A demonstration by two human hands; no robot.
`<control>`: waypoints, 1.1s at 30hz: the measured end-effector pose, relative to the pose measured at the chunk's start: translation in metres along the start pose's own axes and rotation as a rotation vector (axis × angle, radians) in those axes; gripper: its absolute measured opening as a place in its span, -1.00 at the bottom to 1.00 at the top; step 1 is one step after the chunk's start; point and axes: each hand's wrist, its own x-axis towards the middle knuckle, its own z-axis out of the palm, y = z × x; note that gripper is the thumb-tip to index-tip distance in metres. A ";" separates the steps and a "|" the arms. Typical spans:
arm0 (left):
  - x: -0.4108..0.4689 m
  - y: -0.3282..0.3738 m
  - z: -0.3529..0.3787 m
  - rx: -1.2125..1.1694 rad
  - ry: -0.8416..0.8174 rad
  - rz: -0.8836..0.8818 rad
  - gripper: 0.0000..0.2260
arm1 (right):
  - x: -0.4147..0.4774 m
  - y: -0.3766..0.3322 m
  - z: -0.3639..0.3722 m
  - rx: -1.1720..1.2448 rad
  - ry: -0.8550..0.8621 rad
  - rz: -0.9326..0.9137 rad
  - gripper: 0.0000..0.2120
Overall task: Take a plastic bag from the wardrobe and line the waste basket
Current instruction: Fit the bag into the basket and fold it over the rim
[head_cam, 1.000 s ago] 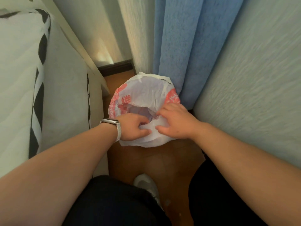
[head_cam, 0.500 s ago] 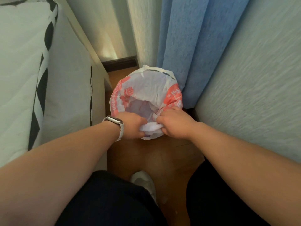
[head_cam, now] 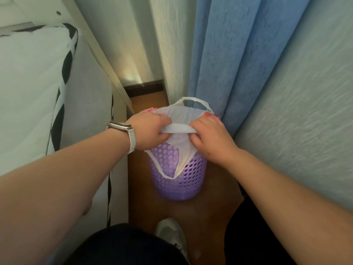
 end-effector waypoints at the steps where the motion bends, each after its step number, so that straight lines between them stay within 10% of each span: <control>1: 0.000 0.000 -0.004 -0.020 0.020 -0.003 -0.82 | 0.003 -0.001 -0.001 0.031 0.012 0.013 -0.82; 33: 0.006 0.016 -0.090 -0.059 0.587 0.089 -0.70 | 0.051 -0.056 -0.035 0.443 0.676 0.272 -0.68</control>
